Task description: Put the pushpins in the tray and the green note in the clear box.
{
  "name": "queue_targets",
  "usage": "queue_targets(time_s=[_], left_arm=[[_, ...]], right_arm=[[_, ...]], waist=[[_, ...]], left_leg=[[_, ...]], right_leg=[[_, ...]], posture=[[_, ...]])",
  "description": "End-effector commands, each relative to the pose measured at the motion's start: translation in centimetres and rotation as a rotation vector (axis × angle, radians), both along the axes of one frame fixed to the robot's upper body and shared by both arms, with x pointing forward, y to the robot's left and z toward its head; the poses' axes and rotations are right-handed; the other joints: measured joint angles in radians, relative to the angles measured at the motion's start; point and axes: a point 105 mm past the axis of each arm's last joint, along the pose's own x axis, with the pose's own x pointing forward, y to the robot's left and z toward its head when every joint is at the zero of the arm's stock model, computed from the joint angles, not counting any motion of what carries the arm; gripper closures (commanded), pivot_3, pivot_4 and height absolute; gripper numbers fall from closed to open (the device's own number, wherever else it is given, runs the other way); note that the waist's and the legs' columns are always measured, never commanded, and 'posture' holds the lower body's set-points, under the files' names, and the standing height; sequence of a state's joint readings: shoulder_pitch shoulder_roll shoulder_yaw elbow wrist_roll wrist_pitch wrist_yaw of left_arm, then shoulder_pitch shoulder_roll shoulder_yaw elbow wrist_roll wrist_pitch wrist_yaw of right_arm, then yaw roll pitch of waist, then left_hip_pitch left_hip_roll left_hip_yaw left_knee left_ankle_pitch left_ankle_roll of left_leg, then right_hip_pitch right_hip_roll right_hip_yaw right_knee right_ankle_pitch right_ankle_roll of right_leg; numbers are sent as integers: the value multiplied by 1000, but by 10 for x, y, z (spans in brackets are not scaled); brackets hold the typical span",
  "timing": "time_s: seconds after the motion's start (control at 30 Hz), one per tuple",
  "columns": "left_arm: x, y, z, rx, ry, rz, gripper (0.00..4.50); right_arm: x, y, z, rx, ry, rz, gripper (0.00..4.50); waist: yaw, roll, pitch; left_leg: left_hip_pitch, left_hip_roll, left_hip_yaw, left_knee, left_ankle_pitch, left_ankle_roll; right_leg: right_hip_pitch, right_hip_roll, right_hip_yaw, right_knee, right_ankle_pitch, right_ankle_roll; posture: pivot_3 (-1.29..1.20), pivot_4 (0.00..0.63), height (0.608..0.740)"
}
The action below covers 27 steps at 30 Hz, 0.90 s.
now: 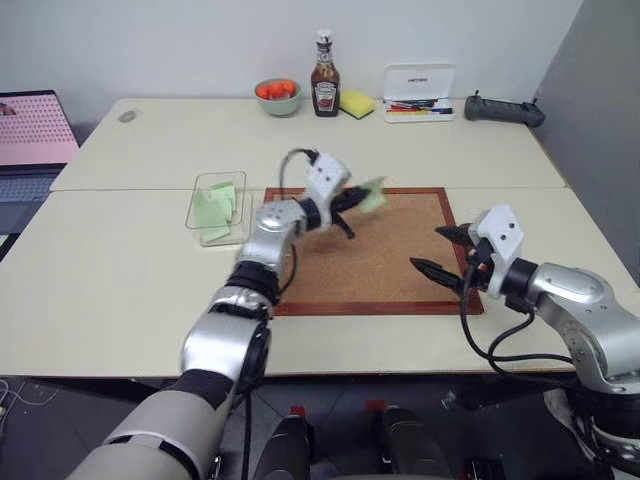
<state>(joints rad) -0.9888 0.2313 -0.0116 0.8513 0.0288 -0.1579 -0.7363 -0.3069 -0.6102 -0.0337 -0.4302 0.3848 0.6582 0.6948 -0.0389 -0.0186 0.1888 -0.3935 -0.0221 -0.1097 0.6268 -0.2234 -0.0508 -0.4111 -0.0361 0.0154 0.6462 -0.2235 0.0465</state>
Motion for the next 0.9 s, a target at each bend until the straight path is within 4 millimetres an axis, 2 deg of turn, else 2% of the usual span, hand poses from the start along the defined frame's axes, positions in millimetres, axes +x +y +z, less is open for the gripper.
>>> queue_targets(time_s=[0.03, 0.13, 0.3, 0.5, 0.73, 0.9], left_arm=[[7, 63, 23, 136, -159, 241, 4472], [12, 114, 30, 165, -191, 458, 4472], [15, 161, 27, 198, -204, 689, 4472], [14, 176, 19, 233, -208, 807, 4472], [15, 177, 5, 210, -159, 861, 4472], [17, 173, 4, 128, -114, 855, 3569]], right_arm=[[-1, 30, 13, 55, -23, 112, 535], [2, 46, 14, 64, -16, 171, 535], [6, 77, 22, 85, -19, 289, 535], [16, 94, 25, 53, -46, 337, 535], [20, 100, 27, 44, -69, 356, 535], [21, 99, 28, 42, -72, 350, 535]], waist=[[-2, 0, 0], [-6, 0, 0], [11, 0, 0], [11, 0, 0], [8, 0, 0], [8, 0, 0]], left_leg=[[0, 0, 0, 0, 0, 0], [0, 0, 0, 1, 0, 0], [-1, -1, -1, 1, 0, 0], [-1, -1, -1, 1, 0, 0], [-2, -1, -1, 1, 0, 0], [-3, -1, -1, 1, 0, 0]], right_leg=[[0, 0, 0, 0, 0, 0], [0, 0, 0, 1, 0, 0], [0, -1, -1, 0, 0, 0], [0, -1, -2, 0, 0, 0], [-2, -1, -1, 1, 0, 0], [-2, -1, -1, 1, 0, 0]], posture=[[0, 150, 740], [0, 150, 740], [0, 150, 740], [0, 150, 740], [0, 150, 740], [0, 150, 740]])
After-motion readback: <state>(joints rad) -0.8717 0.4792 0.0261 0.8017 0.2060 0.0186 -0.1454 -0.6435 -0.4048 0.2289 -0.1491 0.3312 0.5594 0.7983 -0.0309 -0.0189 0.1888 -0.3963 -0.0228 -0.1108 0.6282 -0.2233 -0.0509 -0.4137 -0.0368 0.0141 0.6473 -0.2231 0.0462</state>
